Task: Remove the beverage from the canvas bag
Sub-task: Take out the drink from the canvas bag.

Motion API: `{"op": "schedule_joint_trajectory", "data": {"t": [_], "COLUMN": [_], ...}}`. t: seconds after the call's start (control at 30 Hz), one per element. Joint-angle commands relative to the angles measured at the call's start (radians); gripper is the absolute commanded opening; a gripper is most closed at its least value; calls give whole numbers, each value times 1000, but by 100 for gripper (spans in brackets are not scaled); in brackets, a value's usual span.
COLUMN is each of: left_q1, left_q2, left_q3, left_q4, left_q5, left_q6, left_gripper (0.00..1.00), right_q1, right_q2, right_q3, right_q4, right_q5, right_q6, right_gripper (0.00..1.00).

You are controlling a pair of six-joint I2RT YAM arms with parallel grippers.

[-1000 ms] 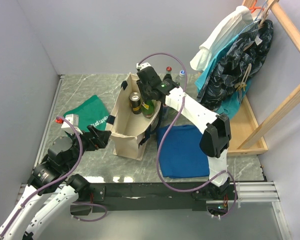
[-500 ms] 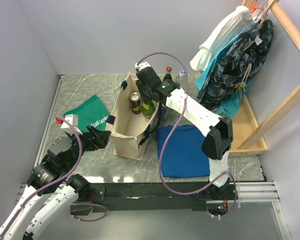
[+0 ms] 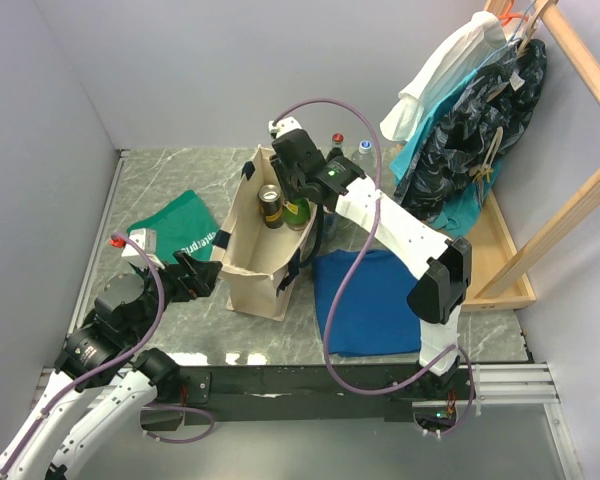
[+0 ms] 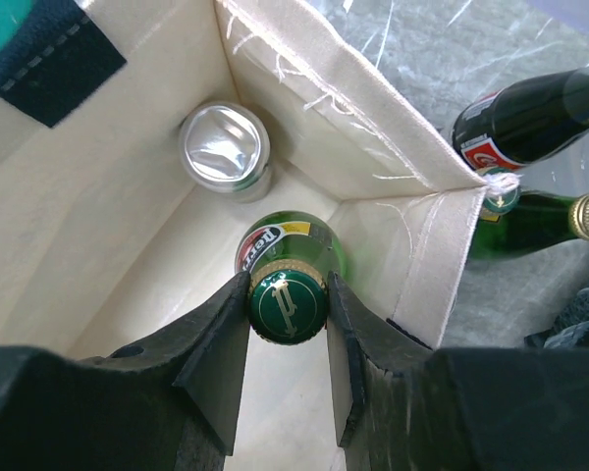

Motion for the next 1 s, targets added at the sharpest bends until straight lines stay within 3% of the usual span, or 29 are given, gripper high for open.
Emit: {"op": "schedule_joint_trajectory", "data": {"t": [0.0, 0.97], "left_q1": [4, 19], "left_q2": [-15, 7], "left_q3": [16, 16], "left_q4": [34, 40], "left_q5": [4, 23], "left_q6": [11, 17], "left_gripper": [96, 96], "right_q1": [14, 49], "right_q2": [-110, -198], "right_q3": [108, 115], "right_q4": [90, 81], "right_q5": [57, 10], "right_q6": [-19, -42], "right_gripper": [0, 0]}}
